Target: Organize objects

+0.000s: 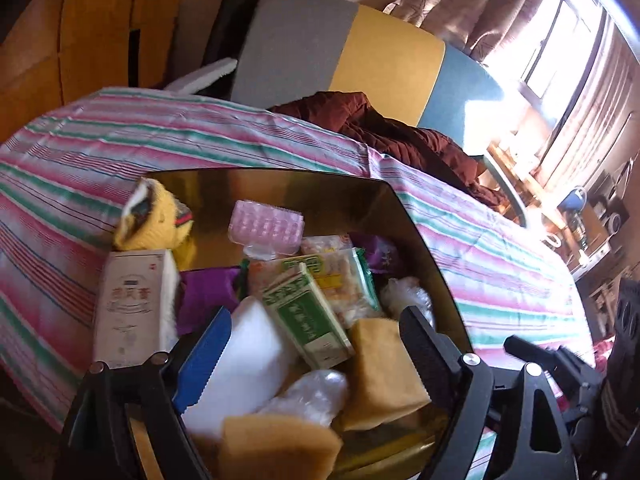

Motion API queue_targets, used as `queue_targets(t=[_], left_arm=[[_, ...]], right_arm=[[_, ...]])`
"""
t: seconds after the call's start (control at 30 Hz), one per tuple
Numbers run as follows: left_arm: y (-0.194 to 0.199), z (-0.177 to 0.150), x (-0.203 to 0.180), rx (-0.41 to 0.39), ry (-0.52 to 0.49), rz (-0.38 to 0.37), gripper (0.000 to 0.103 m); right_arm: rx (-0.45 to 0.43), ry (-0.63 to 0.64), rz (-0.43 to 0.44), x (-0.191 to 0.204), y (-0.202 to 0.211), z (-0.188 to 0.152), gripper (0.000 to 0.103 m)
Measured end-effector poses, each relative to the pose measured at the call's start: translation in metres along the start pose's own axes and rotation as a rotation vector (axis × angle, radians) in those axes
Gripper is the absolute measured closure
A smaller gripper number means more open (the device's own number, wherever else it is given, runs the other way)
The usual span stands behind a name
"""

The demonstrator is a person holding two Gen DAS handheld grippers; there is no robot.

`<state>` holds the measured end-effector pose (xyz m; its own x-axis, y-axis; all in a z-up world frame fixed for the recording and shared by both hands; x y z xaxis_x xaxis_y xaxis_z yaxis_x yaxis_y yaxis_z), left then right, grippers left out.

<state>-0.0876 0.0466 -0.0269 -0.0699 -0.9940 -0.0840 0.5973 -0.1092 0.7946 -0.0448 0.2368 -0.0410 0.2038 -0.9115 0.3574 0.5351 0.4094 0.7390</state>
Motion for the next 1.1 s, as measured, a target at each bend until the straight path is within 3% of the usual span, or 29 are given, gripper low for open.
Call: queue_targets(t=[0.33, 0.6, 0.7, 1.1], left_arm=[[0.046, -0.017, 0.020, -0.121, -0.010, 0.198, 0.015], [0.074, -0.019, 0.015, -0.206, -0.004, 0.289, 0.016], [0.079, -0.022, 0.011, -0.204, -0.003, 0.340, 0.016], [0.086, -0.037, 0.010, -0.220, 0.002, 0.340, 0.020]], right_arm=[[-0.046, 0.102, -0.097, 0.024, 0.005, -0.001, 0.000], [-0.075, 0.109, -0.109, 0.035, 0.012, -0.003, 0.000], [-0.084, 0.104, -0.112, 0.037, 0.015, -0.006, 0.000], [-0.138, 0.102, -0.137, 0.044, 0.025, -0.011, 0.000]])
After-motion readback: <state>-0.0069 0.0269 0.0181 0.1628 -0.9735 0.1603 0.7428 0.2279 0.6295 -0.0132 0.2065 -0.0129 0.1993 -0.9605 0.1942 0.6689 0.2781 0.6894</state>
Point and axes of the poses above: each gripper's, at about its wrist camera, not at the fingertips, and y roughly against the way its jaws point, x to its left, z to its top, the point moved 1 cm from there along -y, roughly the way its jaws point, and after that the axes turned 13 degrees about z, right-handed, at the moved point
